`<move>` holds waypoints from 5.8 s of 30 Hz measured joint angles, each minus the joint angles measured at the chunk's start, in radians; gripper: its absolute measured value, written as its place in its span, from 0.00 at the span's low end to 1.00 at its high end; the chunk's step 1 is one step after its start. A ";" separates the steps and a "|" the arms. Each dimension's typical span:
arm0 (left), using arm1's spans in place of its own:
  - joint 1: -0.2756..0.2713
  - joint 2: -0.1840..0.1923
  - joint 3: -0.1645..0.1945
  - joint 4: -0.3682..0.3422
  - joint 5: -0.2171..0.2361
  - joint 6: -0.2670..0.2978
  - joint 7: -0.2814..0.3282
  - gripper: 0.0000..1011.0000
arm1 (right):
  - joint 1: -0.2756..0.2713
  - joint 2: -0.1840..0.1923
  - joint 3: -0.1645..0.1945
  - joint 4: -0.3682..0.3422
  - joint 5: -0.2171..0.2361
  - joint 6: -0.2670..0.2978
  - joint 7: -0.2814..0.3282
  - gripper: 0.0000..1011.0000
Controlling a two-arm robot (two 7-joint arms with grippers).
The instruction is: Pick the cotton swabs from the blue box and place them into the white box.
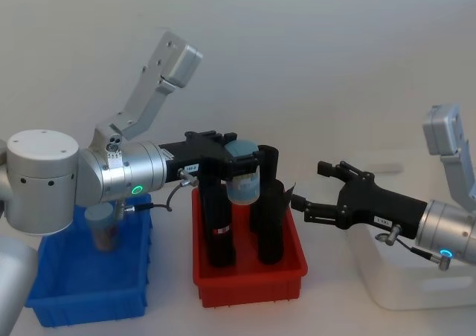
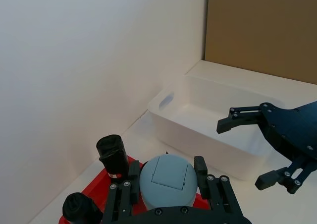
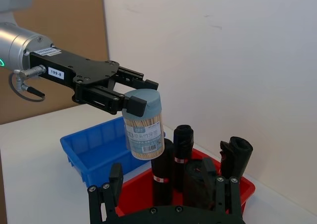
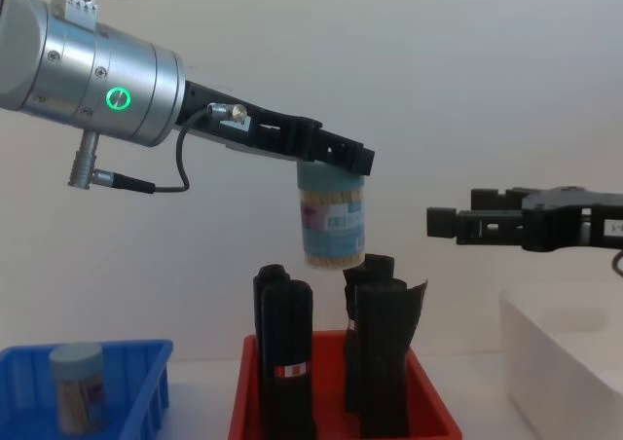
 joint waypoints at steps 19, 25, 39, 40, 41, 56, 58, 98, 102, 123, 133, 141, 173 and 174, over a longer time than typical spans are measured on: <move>0.000 0.000 0.000 0.000 0.000 0.000 0.000 0.66 | 0.095 -0.051 -0.040 0.119 -0.039 -0.035 0.043 0.99; 0.000 0.000 0.000 0.000 0.000 0.000 0.000 0.66 | 0.124 -0.067 -0.053 0.152 -0.043 -0.045 0.061 0.99; 0.000 0.000 0.000 0.000 0.000 0.000 0.000 0.66 | 0.184 -0.101 -0.076 0.239 -0.054 -0.057 0.092 0.99; 0.000 0.000 0.000 0.000 0.000 0.000 0.000 0.66 | 0.192 -0.105 -0.079 0.252 -0.056 -0.059 0.095 0.99; 0.000 0.000 0.000 0.000 0.000 0.000 0.000 0.66 | 0.195 -0.106 -0.080 0.255 -0.056 -0.060 0.097 0.99; 0.000 0.000 0.000 0.000 0.000 0.000 0.000 0.66 | 0.258 -0.138 -0.105 0.371 -0.070 -0.086 0.155 0.99; 0.000 0.000 0.000 0.000 0.000 0.000 0.000 0.66 | 0.264 -0.141 -0.108 0.383 -0.072 -0.089 0.160 0.99; 0.000 0.000 0.000 0.000 0.000 0.000 0.000 0.66 | 0.377 -0.199 -0.158 0.567 -0.070 -0.155 0.257 0.76; 0.000 0.000 0.000 0.000 0.000 0.000 0.000 0.66 | 0.381 -0.200 -0.160 0.573 -0.067 -0.157 0.264 0.65; 0.000 0.000 0.001 0.001 0.001 0.000 0.000 0.86 | 0.382 -0.192 -0.168 0.561 -0.049 -0.168 0.275 0.63; 0.000 0.000 0.000 0.001 0.001 0.000 0.000 0.99 | 0.379 -0.186 -0.170 0.554 -0.045 -0.168 0.272 0.64; 0.000 0.000 0.000 0.000 0.000 0.000 0.000 0.99 | 0.372 -0.179 -0.171 0.547 -0.042 -0.168 0.260 0.63; 0.000 0.000 0.000 0.000 0.000 0.000 0.000 0.99 | 0.246 -0.061 -0.093 0.344 0.023 -0.150 0.081 0.63; 0.000 0.000 0.000 0.000 0.000 0.000 0.000 0.99 | 0.242 -0.058 -0.091 0.337 0.024 -0.150 0.074 0.63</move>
